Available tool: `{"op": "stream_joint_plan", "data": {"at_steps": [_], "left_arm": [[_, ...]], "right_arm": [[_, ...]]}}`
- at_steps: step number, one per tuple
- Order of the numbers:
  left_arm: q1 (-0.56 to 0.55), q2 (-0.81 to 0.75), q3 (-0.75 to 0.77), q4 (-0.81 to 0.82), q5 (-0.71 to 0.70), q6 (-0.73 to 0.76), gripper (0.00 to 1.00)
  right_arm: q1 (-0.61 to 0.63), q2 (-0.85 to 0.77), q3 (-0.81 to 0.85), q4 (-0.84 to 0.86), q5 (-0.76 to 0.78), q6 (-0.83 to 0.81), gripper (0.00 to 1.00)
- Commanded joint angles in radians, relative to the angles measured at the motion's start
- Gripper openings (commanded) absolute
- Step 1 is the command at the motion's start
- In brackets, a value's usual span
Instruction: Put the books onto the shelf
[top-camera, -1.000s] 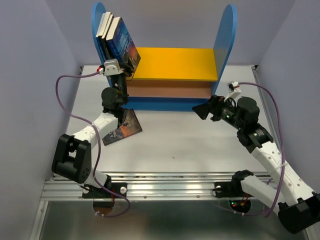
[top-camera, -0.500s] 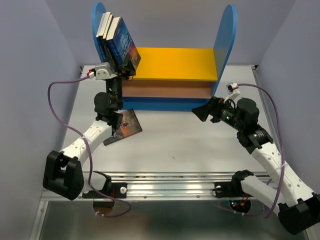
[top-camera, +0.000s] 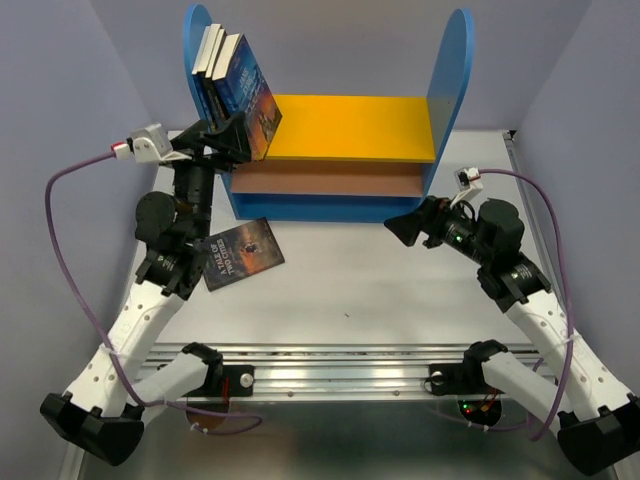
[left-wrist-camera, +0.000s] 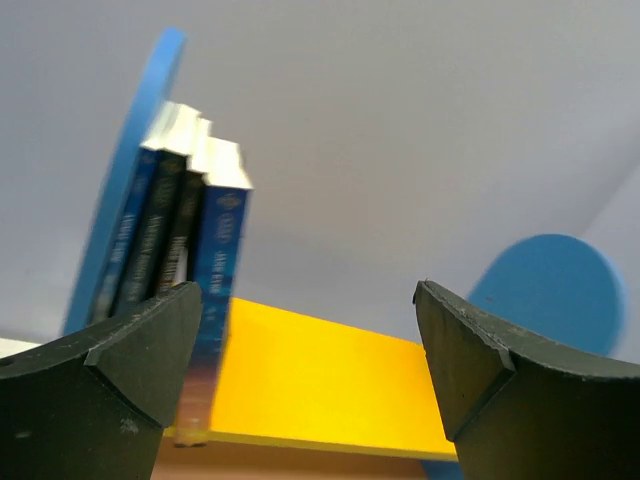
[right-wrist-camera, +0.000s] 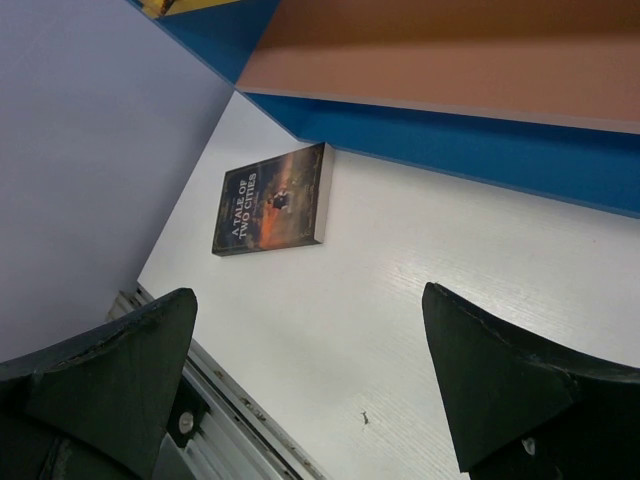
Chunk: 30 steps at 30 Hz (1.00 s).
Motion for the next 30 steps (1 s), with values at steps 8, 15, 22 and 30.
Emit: {"op": "stream_joint_plan", "data": {"at_steps": [8, 15, 22, 30], "left_arm": [[-0.272, 0.206, 0.374, -0.526, -0.006, -0.023, 0.99], [-0.273, 0.442, 0.597, -0.727, 0.038, 0.017, 0.99], [-0.203, 0.554, 0.673, -0.81, -0.11, 0.055, 0.99], [-0.068, 0.605, 0.695, -0.807, -0.059, 0.115, 0.99]], "right_arm": [[0.008, -0.057, -0.017, -0.028, 0.021, 0.002, 1.0], [0.008, -0.101, -0.003, -0.088, 0.074, -0.011, 1.0], [0.008, -0.117, 0.013, -0.122, 0.101, -0.032, 1.0], [0.008, -0.072, 0.025, -0.12, 0.101, -0.031, 1.0]]}}
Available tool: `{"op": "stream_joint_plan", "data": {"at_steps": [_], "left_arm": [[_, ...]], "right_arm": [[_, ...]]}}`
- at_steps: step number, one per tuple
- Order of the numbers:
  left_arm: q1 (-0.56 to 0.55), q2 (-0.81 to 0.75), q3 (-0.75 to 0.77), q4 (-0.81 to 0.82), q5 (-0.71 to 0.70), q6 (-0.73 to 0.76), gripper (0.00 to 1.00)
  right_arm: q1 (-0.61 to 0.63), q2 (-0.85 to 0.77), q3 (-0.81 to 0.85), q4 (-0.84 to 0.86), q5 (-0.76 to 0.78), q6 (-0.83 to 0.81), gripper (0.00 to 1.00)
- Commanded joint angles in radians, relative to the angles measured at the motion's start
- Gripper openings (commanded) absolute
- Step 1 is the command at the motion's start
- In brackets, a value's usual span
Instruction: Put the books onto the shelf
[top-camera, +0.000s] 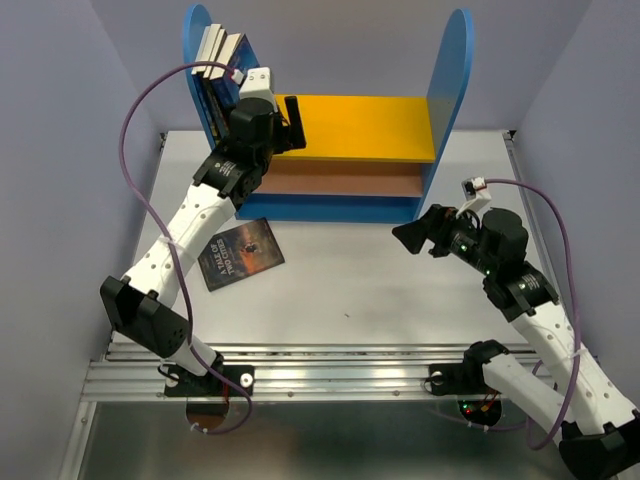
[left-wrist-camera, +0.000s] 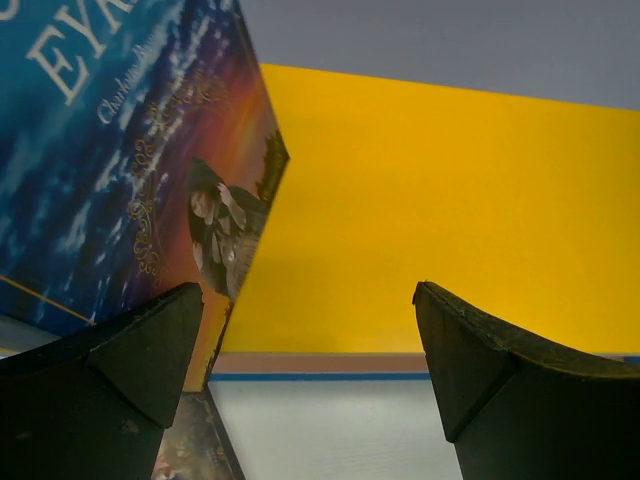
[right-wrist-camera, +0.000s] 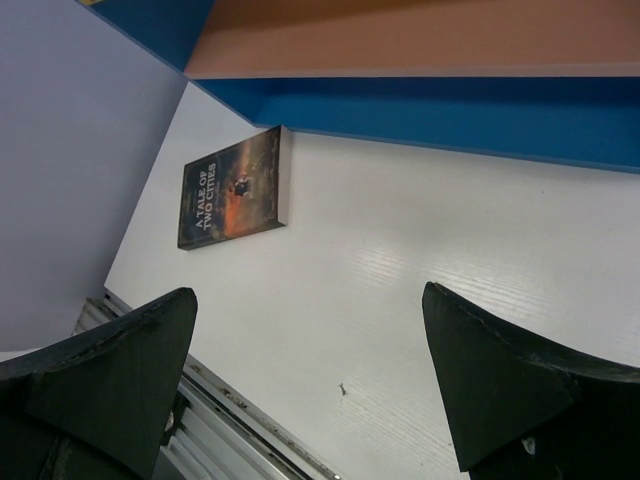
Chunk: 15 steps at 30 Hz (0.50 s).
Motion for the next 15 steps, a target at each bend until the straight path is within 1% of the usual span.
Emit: {"op": "stream_joint_plan", "data": {"at_steps": [1, 4, 6, 11, 15], "left_arm": [[0.037, -0.004, 0.033, 0.039, -0.008, 0.076, 0.99], [0.074, 0.01, 0.033, 0.066, 0.026, 0.09, 0.99], [0.085, 0.025, 0.029, 0.102, 0.017, 0.098, 0.99], [0.089, 0.066, 0.046, 0.126, 0.017, 0.106, 0.99], [0.088, 0.086, 0.038, 0.171, -0.055, 0.075, 0.99]], "right_arm": [[0.008, 0.018, 0.05, 0.009, 0.016, -0.018, 1.0], [0.008, 0.035, 0.059, 0.012, 0.016, -0.02, 1.0], [0.008, 0.046, 0.068, 0.013, 0.016, -0.018, 1.0], [0.008, 0.054, 0.067, 0.012, 0.014, -0.014, 1.0], [0.008, 0.051, 0.06, 0.013, 0.023, -0.014, 1.0]]}}
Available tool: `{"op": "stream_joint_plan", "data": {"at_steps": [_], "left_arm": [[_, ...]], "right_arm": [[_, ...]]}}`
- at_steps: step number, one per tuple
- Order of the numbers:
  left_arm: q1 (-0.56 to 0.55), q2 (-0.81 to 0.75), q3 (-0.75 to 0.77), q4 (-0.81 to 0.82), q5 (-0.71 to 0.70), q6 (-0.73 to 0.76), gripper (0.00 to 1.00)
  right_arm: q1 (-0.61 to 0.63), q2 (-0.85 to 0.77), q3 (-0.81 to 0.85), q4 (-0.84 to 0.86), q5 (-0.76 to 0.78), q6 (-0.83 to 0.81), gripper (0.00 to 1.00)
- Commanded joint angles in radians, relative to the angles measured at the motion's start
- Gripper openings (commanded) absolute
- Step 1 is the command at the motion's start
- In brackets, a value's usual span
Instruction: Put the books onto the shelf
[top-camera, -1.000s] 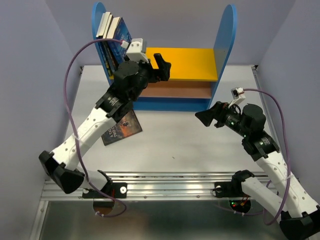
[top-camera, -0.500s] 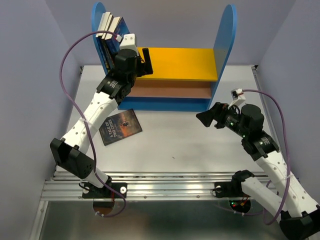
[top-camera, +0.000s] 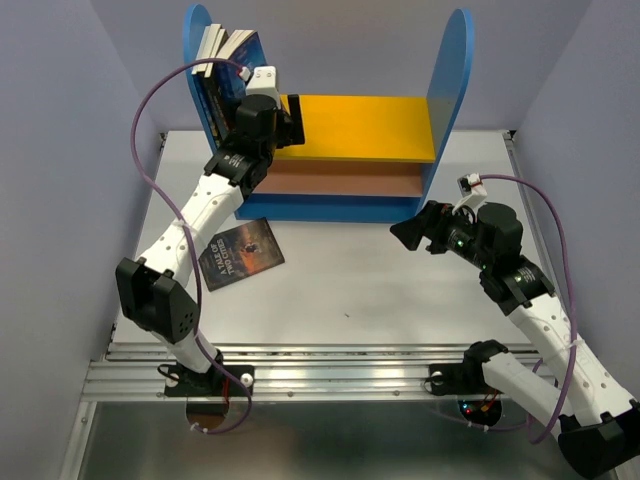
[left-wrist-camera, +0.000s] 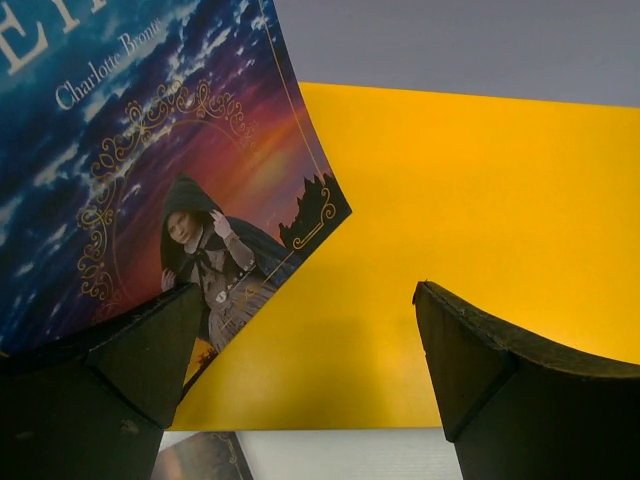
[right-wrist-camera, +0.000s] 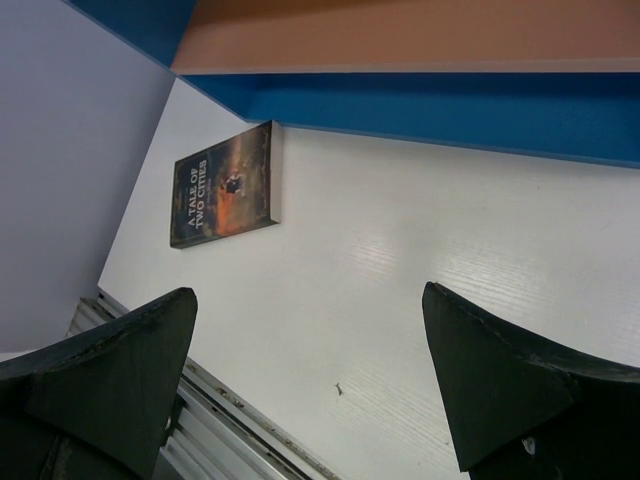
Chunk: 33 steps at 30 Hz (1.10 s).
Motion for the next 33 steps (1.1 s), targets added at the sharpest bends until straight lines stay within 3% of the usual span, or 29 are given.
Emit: {"op": "stream_joint_plan", "data": {"at_steps": [1, 12, 33], "left_arm": [[0.016, 0.005, 0.028, 0.088, -0.079, -0.006, 0.99], [-0.007, -0.127, -0.202, 0.345, 0.137, -0.012, 0.99], [-0.062, 0.111, 0.02, 0.301, 0.233, 0.055, 0.99]], "right_arm": [[0.008, -0.009, 0.038, 0.019, 0.021, -0.011, 1.0], [0.008, -0.015, 0.031, 0.019, 0.034, -0.015, 1.0], [0.008, -0.022, 0.023, 0.023, 0.037, -0.003, 1.0]]}}
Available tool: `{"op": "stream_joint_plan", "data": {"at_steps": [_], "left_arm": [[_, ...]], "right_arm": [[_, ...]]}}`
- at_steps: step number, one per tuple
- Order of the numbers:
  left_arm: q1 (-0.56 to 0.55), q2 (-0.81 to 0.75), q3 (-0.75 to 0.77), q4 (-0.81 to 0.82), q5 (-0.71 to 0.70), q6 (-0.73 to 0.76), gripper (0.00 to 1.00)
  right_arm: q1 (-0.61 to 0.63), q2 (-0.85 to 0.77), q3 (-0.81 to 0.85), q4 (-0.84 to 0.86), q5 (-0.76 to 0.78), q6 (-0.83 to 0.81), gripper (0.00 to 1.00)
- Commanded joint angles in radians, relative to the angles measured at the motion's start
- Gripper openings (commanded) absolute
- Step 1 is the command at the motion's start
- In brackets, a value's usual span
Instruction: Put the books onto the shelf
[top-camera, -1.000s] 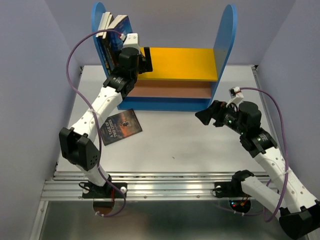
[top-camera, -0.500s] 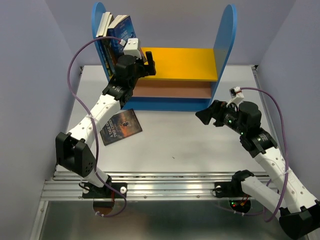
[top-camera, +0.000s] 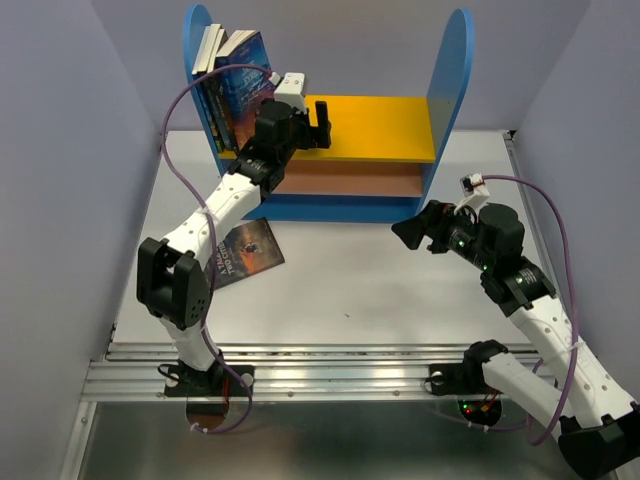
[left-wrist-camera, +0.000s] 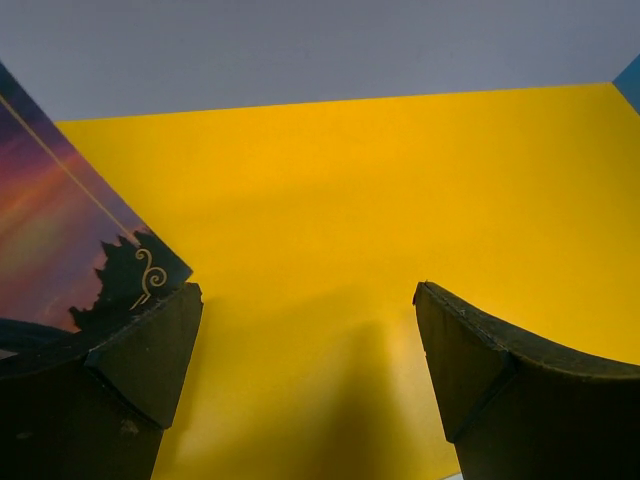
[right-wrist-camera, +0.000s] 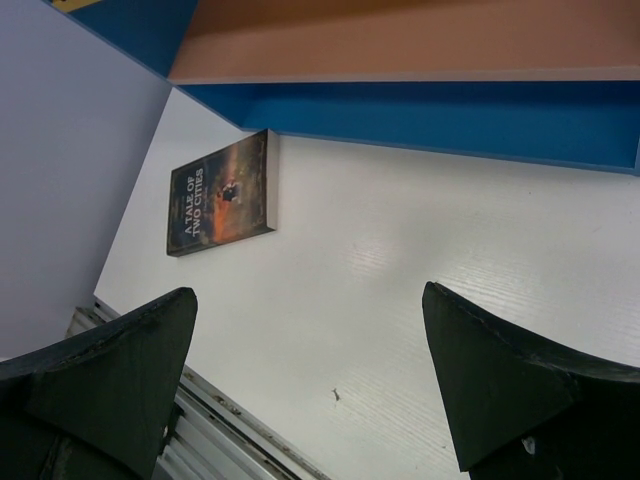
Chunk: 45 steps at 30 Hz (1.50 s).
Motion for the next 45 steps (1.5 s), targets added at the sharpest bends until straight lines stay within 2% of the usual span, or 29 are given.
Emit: {"op": "stream_joint_plan", "data": {"at_steps": [1, 9, 12, 13, 15, 16, 23, 26, 33, 45], "left_arm": [[-0.031, 0.03, 0.115, -0.016, -0.002, 0.04, 0.99], [-0.035, 0.135, 0.215, -0.105, -0.208, 0.016, 0.99], [-0.036, 0.199, 0.298, -0.185, -0.364, -0.007, 0.99], [-0.036, 0.216, 0.321, -0.237, -0.471, -0.019, 0.99], [-0.032, 0.264, 0.376, -0.318, -0.597, -0.059, 0.99], [-0.028, 0.273, 0.388, -0.331, -0.611, -0.07, 0.99], [0.039, 0.255, 0.307, -0.352, -0.661, -0.17, 0.99], [0.067, 0.219, 0.248, -0.339, -0.746, -0.205, 0.99], [0.105, 0.172, 0.188, -0.29, -0.767, -0.276, 0.99], [0.103, 0.187, 0.229, -0.211, -0.593, -0.193, 0.99]], "right_arm": [[0.008, -0.011, 0.023, 0.021, 0.015, -0.005, 1.0], [0.008, -0.022, 0.017, 0.02, 0.026, -0.008, 1.0], [0.008, -0.021, 0.02, 0.02, 0.029, -0.008, 1.0], [0.008, -0.024, 0.021, 0.021, 0.029, -0.008, 1.0], [0.008, -0.025, 0.023, 0.02, 0.032, -0.007, 1.0], [0.008, -0.027, 0.023, 0.02, 0.035, -0.008, 1.0], [0.008, -0.037, 0.028, 0.021, 0.038, -0.002, 1.0], [0.008, -0.042, 0.028, 0.02, 0.04, -0.003, 1.0], [0.008, -0.033, 0.032, 0.023, 0.035, 0.001, 1.0], [0.008, -0.051, 0.015, 0.021, 0.044, 0.006, 1.0]]}}
